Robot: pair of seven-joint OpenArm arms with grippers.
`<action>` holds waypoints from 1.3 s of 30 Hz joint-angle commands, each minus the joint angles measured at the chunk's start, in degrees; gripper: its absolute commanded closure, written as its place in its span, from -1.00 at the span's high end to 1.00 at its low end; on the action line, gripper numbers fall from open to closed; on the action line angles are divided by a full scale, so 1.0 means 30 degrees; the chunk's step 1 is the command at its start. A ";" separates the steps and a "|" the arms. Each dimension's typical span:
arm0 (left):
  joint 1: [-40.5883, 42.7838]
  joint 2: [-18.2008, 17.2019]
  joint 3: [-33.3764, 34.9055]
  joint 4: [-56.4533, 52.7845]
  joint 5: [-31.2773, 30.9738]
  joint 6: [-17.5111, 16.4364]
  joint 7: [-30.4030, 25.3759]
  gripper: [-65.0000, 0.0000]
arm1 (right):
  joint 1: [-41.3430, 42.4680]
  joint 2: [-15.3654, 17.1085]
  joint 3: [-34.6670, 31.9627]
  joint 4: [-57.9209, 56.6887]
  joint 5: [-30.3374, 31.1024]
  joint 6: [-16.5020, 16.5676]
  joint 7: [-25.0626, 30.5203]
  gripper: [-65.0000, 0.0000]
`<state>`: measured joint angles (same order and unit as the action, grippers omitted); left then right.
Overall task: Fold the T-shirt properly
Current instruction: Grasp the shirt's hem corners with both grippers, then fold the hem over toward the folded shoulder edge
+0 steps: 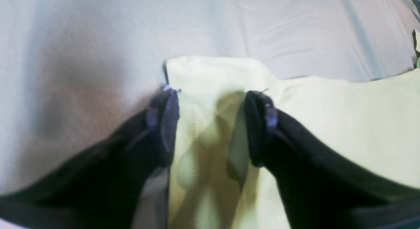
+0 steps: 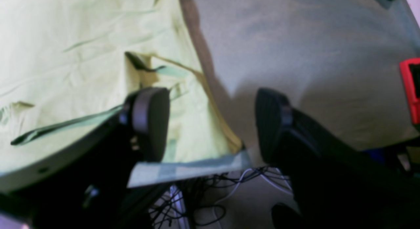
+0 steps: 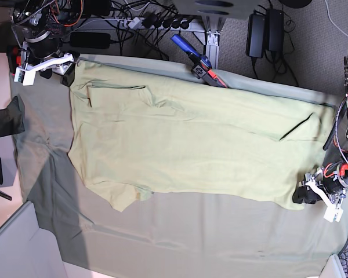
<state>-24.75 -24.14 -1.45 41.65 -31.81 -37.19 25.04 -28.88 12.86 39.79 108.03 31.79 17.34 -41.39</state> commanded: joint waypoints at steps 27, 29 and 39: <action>0.0219 -0.1807 0.0444 0.5814 -0.7191 -0.0937 0.7701 -1.00 | 0.1311 0.0590 0.2412 0.0350 0.2127 0.0925 0.0306 0.25; 0.0539 -0.1814 0.0444 0.6003 -0.7191 -0.0937 0.7759 -1.00 | 0.1719 0.0954 0.2404 0.0350 0.2127 0.0925 0.0284 0.25; 0.3104 -0.2463 0.0444 0.9034 -0.7388 -0.0937 0.8196 -1.00 | 0.6339 0.2827 0.1486 -0.1872 0.2193 0.0860 0.0299 0.25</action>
<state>-14.00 -30.52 0.30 67.70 -52.75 -39.07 50.59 -10.31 20.21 43.88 101.45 38.11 17.54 -41.71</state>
